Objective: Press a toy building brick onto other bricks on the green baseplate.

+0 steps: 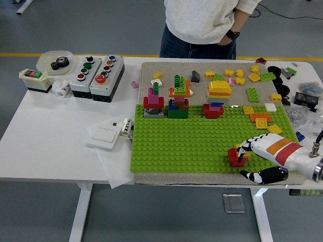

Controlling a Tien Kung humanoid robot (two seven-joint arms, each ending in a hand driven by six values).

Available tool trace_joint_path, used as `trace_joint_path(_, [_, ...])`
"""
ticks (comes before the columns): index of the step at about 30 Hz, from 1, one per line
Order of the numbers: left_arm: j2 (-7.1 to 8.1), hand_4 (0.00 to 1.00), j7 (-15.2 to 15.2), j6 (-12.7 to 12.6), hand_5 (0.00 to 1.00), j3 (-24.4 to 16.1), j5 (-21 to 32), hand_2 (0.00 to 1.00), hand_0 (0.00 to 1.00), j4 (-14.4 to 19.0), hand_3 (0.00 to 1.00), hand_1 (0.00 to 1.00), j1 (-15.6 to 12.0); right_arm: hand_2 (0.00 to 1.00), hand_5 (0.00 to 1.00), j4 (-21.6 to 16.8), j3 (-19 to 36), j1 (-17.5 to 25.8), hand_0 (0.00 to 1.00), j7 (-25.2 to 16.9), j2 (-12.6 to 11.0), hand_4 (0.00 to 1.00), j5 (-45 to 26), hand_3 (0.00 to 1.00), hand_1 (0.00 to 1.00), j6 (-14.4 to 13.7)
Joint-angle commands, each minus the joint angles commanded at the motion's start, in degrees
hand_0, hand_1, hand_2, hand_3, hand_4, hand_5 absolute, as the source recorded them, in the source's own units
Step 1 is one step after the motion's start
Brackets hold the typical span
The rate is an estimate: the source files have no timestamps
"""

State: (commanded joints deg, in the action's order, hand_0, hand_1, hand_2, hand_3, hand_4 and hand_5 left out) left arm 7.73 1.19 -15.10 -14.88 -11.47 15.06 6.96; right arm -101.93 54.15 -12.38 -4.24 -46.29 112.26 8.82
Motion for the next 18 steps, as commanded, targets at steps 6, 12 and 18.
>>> trace_joint_path(6, [0.01, 0.787, -0.01, 0.00, 0.766, 0.05, 0.07, 0.900, 0.802, 0.01, 0.755, 0.883, 0.01, 0.711, 0.476, 0.00, 0.12, 0.07, 0.702, 0.05, 0.09, 0.669, 0.08, 0.554, 0.676, 0.24])
trace_joint_path(12, [0.03, 0.788, -0.02, 0.03, 0.765, 0.13, 0.15, 0.900, 0.802, 0.02, 0.755, 0.885, 0.04, 0.711, 0.474, 0.00, 0.46, 0.05, 0.705, 0.03, 0.13, 0.669, -0.04, 0.554, 0.677, 0.24])
trace_joint_path(18, [0.02, 0.789, 0.01, 0.07, 0.766, 0.09, 0.08, 0.900, 0.801, 0.01, 0.755, 0.885, 0.02, 0.713, 0.474, 0.00, 1.10, 0.24, 0.704, -0.04, 0.03, 0.669, -0.16, 0.555, 0.677, 0.11])
